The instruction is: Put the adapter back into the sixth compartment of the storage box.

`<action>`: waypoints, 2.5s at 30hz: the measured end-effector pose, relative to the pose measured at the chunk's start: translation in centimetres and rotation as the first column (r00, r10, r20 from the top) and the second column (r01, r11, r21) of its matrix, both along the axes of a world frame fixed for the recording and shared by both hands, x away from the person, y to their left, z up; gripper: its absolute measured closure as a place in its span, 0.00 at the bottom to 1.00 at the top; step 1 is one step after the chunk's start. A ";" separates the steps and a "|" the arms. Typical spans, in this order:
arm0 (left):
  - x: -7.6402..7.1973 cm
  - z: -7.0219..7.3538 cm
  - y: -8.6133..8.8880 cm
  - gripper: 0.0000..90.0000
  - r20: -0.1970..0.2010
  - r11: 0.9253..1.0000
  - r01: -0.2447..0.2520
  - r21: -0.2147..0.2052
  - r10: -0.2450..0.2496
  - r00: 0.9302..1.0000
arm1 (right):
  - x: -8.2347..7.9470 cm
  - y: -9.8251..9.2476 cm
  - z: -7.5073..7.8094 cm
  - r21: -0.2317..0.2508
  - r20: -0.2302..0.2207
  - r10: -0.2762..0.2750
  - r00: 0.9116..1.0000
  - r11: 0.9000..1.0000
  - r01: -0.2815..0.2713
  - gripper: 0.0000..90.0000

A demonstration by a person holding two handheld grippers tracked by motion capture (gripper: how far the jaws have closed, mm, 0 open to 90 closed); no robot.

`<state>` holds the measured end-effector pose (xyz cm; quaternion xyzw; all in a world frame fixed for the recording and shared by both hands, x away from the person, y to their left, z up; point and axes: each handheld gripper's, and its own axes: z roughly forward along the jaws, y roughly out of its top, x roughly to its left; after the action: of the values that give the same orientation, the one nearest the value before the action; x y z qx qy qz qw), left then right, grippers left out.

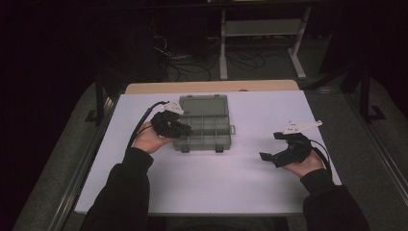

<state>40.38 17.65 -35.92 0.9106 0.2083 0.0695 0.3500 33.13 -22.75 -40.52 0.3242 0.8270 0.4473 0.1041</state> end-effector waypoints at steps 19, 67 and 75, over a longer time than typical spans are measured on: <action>1.3 -3.0 -1.5 0.85 -0.013 1.000 -0.020 0.021 0.020 1.000 | 0.1 0.2 -0.1 -0.011 -0.005 0.006 1.000 1.000 -0.006 0.00; -0.1 -1.7 1.3 0.36 -0.032 0.995 0.005 -0.100 -0.009 0.999 | 0.0 0.4 -0.2 -0.023 -0.013 0.010 1.000 1.000 -0.010 0.00; -0.8 -1.0 2.4 0.17 -0.011 0.990 -0.019 -0.141 0.017 1.000 | 0.0 0.4 -0.2 -0.022 -0.014 0.008 1.000 1.000 -0.008 0.00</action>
<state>39.61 20.05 -36.88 0.8821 0.2227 0.0532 0.4116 33.13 -22.37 -40.71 0.3228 0.8339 0.4363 0.1001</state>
